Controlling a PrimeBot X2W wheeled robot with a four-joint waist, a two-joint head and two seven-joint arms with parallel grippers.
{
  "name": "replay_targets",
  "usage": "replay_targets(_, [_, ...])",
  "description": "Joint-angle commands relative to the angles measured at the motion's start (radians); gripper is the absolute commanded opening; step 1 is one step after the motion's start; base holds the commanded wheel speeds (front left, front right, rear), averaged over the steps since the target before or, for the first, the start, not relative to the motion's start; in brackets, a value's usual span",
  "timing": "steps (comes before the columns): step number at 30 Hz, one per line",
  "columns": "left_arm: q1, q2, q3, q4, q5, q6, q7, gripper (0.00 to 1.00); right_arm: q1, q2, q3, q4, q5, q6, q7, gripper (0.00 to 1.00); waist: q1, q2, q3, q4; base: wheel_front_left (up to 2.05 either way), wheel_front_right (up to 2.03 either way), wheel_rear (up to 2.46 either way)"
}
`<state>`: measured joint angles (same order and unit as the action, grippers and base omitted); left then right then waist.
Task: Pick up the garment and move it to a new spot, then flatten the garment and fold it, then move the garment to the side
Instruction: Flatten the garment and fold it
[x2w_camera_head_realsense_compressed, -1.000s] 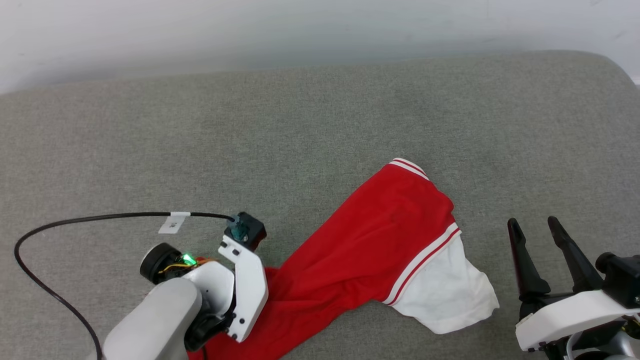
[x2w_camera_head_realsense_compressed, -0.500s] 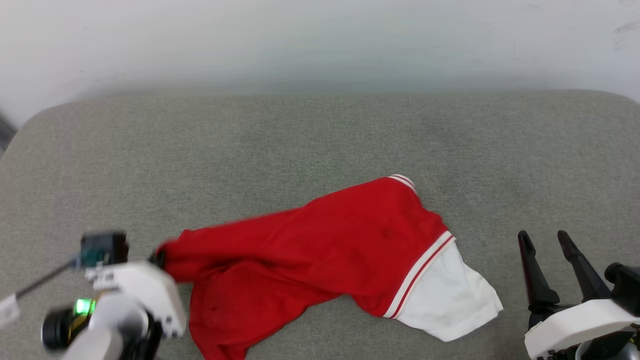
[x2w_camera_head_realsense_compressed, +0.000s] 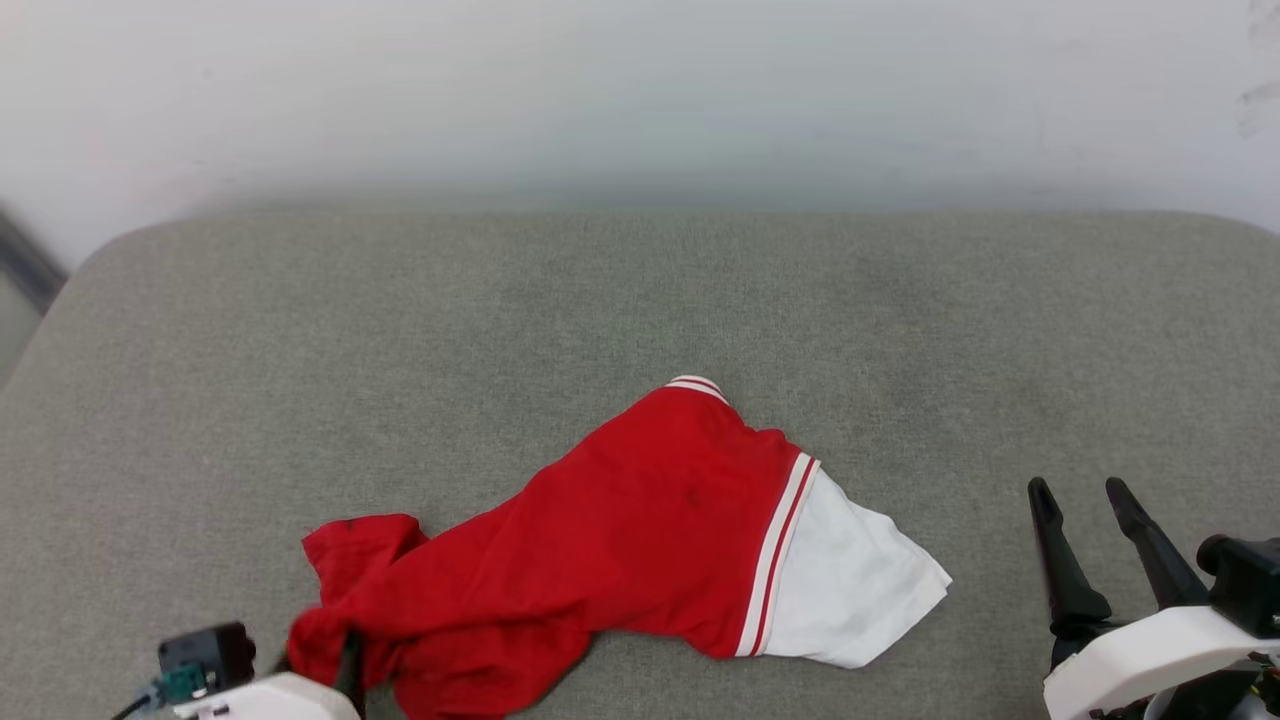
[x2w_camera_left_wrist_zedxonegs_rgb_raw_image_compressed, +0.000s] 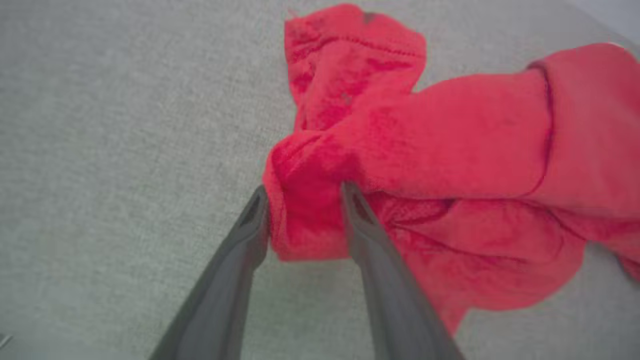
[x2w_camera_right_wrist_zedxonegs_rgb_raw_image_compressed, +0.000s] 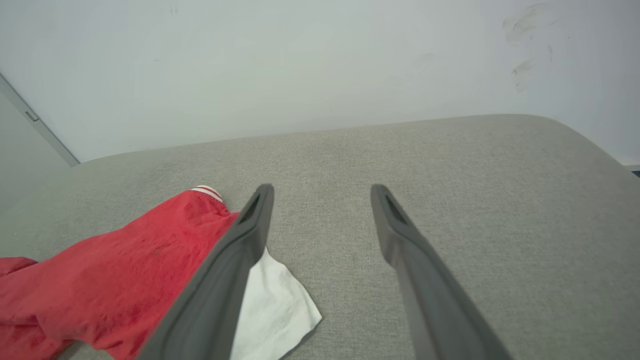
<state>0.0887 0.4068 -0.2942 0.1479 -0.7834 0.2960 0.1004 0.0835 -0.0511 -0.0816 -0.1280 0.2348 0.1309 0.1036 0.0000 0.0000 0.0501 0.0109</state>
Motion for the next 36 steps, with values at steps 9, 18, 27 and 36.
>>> replay_targets(9, [-0.116, 0.041, -0.038, -0.115, 0.177, -0.020, -0.194, 1.00, 0.040, 0.002, -0.009, 0.000, -0.009, 0.000, 0.057, 1.00, 0.0000, 0.0000, -0.068, -0.010, 0.00, 0.00, 0.00])
replay_targets(18, [-0.144, 0.015, -0.109, -0.227, 0.275, 0.019, -0.223, 1.00, 0.044, -0.009, -0.034, 0.063, 0.014, 0.000, 0.238, 1.00, 0.0000, 0.0000, -0.080, -0.006, 0.00, 0.00, 0.00])
replay_targets(27, [-0.156, -0.001, -0.153, -0.270, 0.290, 0.015, -0.206, 1.00, -0.055, -0.119, 0.084, 0.234, 0.103, 0.000, 0.523, 1.00, 0.0000, 0.0000, -0.035, 0.060, 0.00, 0.00, 0.00])
replay_targets(36, [-0.198, -0.026, -0.166, -0.256, 0.290, 0.007, -0.223, 1.00, -0.232, -0.167, 0.210, 0.436, 0.156, 0.000, 0.589, 1.00, 0.0000, 0.0000, 0.034, 0.124, 0.00, 0.00, 0.00])
